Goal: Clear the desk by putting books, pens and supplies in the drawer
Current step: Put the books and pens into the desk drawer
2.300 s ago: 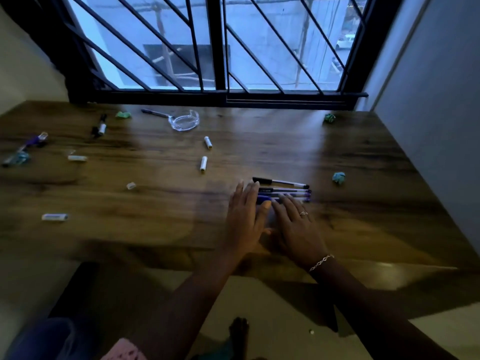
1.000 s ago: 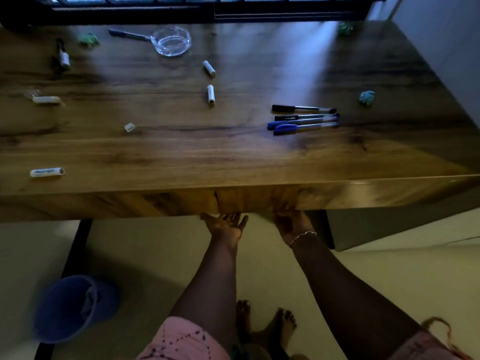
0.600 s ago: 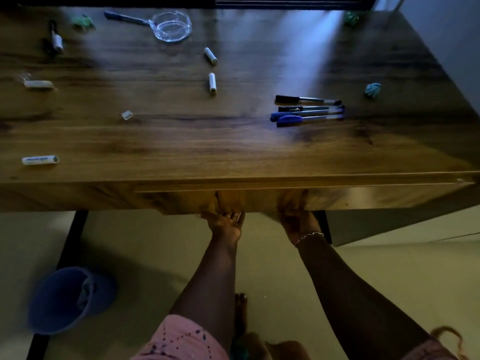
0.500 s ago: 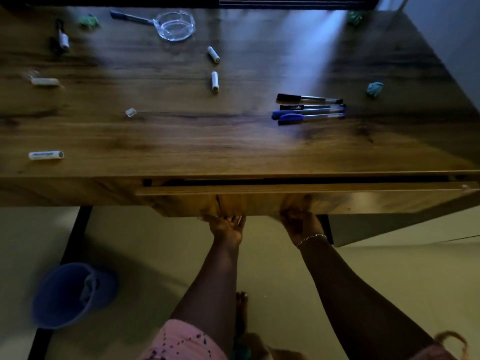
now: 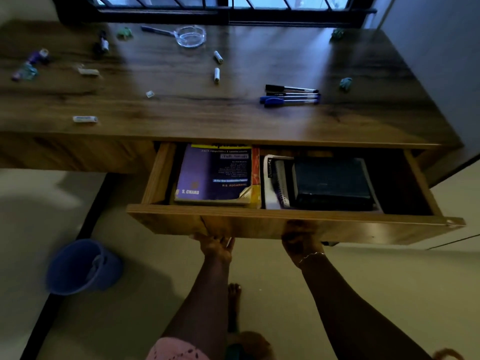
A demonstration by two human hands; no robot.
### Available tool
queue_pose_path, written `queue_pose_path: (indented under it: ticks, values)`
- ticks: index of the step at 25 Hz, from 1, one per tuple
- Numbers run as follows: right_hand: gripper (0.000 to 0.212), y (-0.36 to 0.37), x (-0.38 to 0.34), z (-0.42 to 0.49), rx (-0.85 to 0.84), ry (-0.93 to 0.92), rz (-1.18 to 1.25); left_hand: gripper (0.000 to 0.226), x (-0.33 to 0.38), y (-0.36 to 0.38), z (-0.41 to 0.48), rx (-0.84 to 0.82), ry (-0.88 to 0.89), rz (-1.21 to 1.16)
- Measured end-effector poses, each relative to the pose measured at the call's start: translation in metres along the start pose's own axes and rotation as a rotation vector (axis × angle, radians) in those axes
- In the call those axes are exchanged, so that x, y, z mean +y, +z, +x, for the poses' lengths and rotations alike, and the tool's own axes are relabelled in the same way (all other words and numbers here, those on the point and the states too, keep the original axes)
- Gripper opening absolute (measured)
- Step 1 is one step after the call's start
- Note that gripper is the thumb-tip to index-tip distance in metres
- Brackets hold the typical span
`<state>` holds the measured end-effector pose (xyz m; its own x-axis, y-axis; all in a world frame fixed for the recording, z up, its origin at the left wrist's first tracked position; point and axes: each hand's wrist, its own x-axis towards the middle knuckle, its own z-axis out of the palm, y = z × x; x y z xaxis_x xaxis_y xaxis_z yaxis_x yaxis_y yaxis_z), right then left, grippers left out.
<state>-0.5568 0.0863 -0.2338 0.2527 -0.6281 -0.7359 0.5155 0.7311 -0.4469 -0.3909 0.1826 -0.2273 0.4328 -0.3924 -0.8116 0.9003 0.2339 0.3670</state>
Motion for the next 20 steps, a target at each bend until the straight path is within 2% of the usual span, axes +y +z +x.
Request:
queue_pose_path:
  ticks: [4,8,11,14,18,20]
  values:
    - [0.033,-0.031,0.017,-0.046,-0.042,0.02,-0.009,0.073,-0.016,-0.03,-0.034,0.067,0.047,-0.018]
    - [0.037,-0.062,0.037,-0.07,0.03,0.024,-0.098,0.073,-0.027,-0.06,-0.059,0.146,0.041,-0.056]
    - [0.039,-0.078,0.051,-0.092,0.04,-0.045,-0.177,0.073,-0.032,-0.077,-0.081,0.201,0.042,-0.069]
    - [0.041,-0.091,0.06,-0.108,0.07,-0.036,-0.165,0.072,-0.034,-0.089,-0.1,0.208,0.024,-0.1]
    - [0.041,-0.096,0.063,-0.119,0.099,0.003,-0.086,0.061,-0.034,-0.106,-0.105,0.205,0.01,0.052]
    - [0.038,-0.094,0.064,-0.123,0.133,0.008,-0.098,0.058,-0.038,-0.117,-0.107,0.202,0.026,0.264]
